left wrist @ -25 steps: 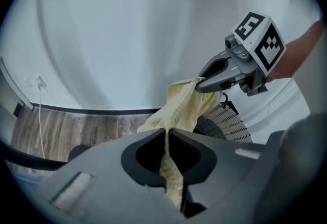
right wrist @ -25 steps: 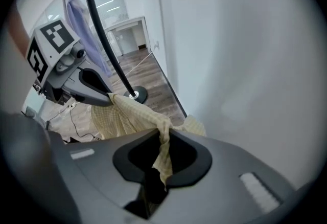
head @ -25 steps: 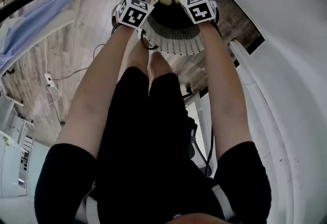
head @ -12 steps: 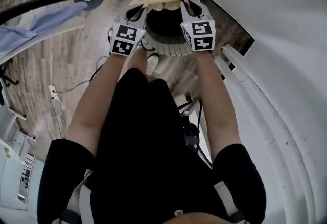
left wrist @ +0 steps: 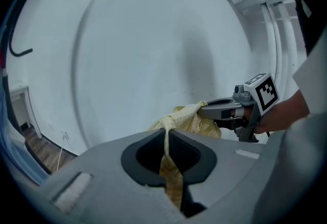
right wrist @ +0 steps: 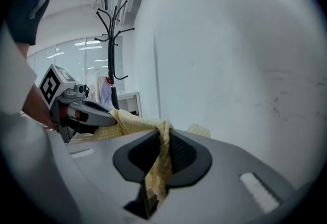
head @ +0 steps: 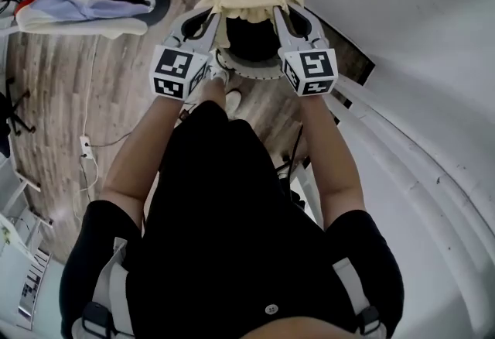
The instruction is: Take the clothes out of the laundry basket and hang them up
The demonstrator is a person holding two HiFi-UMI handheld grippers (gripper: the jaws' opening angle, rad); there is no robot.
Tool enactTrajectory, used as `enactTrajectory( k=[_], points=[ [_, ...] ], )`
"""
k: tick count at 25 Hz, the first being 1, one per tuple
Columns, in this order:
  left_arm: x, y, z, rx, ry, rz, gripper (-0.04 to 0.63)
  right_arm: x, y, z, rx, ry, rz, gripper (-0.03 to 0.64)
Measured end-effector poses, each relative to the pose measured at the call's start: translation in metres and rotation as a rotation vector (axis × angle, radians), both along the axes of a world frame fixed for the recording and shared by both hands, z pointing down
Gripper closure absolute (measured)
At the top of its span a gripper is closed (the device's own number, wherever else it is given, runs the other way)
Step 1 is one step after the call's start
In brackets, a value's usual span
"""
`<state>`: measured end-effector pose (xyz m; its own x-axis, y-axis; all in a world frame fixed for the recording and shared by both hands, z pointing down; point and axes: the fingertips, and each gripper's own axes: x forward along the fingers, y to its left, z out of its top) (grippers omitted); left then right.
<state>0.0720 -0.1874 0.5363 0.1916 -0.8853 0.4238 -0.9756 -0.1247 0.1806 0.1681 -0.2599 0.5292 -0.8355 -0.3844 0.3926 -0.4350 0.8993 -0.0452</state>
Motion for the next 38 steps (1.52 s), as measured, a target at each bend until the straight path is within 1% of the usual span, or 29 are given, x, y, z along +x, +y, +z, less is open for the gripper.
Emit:
enactTrajectory(
  k=[2,5,12,14,17,20,24,28,32,34,38],
  points=[
    [0.003,0.017,-0.036,0.037,-0.021,0.001,0.584,0.004,0.018,-0.037,0.021,-0.035,-0.005,0.580],
    [-0.011,0.033,-0.079,0.111,-0.055,-0.008,0.583,-0.007,0.035,-0.084,0.065,-0.094,-0.015,0.580],
    [-0.022,0.095,-0.166,0.228,-0.058,-0.049,0.583,-0.025,0.094,-0.177,0.140,-0.206,-0.068,0.580],
    [-0.027,0.113,-0.184,0.257,-0.067,-0.071,0.583,-0.030,0.114,-0.194,0.154,-0.230,-0.095,0.580],
    [-0.044,0.142,-0.207,0.298,-0.083,-0.115,0.583,-0.048,0.142,-0.216,0.154,-0.270,-0.134,0.580],
    [-0.066,0.172,-0.227,0.322,-0.090,-0.156,0.583,-0.071,0.172,-0.233,0.145,-0.304,-0.164,0.580],
    [-0.085,0.214,-0.253,0.344,-0.093,-0.195,0.583,-0.092,0.213,-0.253,0.124,-0.340,-0.201,0.580],
    [-0.124,0.268,-0.277,0.374,-0.093,-0.225,0.583,-0.135,0.264,-0.270,0.103,-0.361,-0.248,0.580],
    [-0.167,0.326,-0.298,0.406,-0.107,-0.221,0.583,-0.182,0.319,-0.293,0.107,-0.380,-0.287,0.580],
    [-0.192,0.353,-0.309,0.421,-0.118,-0.224,0.583,-0.208,0.345,-0.305,0.107,-0.397,-0.294,0.580],
    [-0.248,0.401,-0.323,0.430,-0.131,-0.236,0.583,-0.262,0.395,-0.319,0.078,-0.428,-0.295,0.580]
  ],
)
